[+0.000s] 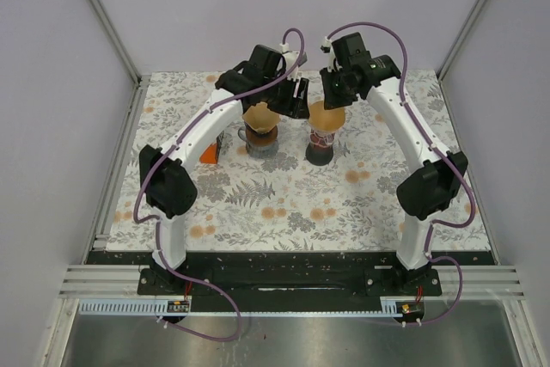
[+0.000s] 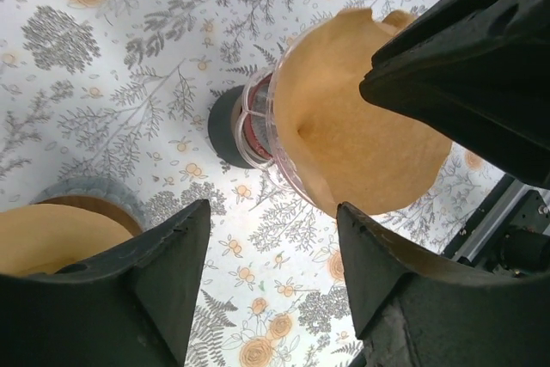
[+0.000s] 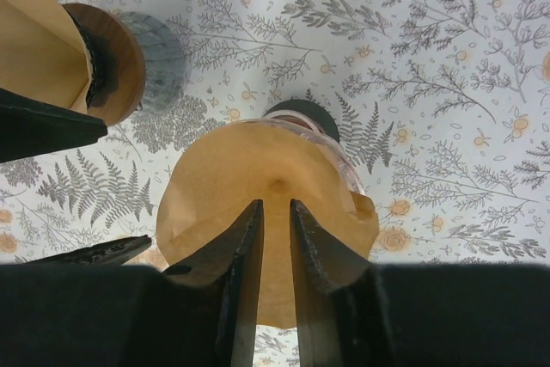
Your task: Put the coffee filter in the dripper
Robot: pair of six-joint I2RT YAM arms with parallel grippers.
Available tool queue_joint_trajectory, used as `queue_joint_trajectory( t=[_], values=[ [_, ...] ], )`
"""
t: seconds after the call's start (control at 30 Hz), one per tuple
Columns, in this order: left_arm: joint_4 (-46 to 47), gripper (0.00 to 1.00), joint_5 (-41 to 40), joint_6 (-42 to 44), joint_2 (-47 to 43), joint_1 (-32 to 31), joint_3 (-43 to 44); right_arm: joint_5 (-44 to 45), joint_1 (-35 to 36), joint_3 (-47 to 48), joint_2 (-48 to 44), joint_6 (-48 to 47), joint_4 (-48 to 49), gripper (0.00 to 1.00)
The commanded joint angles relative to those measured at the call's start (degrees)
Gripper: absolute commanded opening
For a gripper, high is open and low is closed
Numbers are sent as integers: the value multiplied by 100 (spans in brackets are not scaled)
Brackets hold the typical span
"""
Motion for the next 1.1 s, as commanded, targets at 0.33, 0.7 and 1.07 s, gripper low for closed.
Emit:
queue_joint_trajectory(
  t=[0.33,0.7,1.07],
  values=[
    [429,86,-2270,1719,-1326,301,279,-731,-1237,-563,-1456,559,1940,80],
    [1932,99,-2906,1545,-3172,2549,-2321,402,-2793,-2961,-2696,1297,3461,99],
    [3918,99,-2625,1272,-5273,4784,-6540,1220,-3260,-6486,-4199,1615,6019,99]
  ],
)
